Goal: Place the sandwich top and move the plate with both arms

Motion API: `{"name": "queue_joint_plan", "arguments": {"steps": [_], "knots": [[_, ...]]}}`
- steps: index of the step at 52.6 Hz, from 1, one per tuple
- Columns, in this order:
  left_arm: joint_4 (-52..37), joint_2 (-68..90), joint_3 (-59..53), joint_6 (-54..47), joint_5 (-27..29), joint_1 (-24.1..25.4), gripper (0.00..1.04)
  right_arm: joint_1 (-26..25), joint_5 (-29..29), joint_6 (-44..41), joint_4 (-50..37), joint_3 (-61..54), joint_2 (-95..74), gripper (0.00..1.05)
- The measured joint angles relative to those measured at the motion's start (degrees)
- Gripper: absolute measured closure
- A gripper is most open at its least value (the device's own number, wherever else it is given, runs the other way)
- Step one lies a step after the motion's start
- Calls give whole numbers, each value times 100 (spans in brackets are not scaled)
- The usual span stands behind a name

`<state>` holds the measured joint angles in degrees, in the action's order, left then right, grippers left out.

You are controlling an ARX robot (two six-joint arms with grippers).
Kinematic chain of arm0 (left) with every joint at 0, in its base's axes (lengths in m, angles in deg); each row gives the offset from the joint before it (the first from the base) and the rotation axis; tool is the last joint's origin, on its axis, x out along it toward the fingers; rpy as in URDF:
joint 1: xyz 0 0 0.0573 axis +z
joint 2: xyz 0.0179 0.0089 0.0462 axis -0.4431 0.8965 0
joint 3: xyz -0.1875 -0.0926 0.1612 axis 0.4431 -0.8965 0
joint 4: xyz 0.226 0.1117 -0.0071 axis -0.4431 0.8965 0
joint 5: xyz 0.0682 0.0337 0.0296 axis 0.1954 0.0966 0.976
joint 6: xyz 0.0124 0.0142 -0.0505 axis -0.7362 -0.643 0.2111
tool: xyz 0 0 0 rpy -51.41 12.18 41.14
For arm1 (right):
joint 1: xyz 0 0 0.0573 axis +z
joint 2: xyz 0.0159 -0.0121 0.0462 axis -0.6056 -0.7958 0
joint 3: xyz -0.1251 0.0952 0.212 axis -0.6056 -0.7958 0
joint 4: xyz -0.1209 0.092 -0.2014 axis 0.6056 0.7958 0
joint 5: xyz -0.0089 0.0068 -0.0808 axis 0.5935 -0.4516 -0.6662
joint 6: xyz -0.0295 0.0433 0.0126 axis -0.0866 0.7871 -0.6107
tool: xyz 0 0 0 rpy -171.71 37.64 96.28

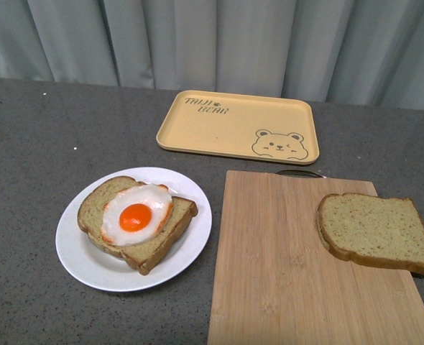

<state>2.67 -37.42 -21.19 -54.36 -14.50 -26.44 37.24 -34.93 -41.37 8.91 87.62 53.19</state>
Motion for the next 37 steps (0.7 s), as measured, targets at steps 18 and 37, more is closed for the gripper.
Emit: {"name": "queue_joint_plan", "arguments": {"steps": [18,37], "knots": [[0,0,0,0,0,0,7,0,0,0,0,0,0,9],[0,0,0,0,0,0,7,0,0,0,0,0,0,9]]}}
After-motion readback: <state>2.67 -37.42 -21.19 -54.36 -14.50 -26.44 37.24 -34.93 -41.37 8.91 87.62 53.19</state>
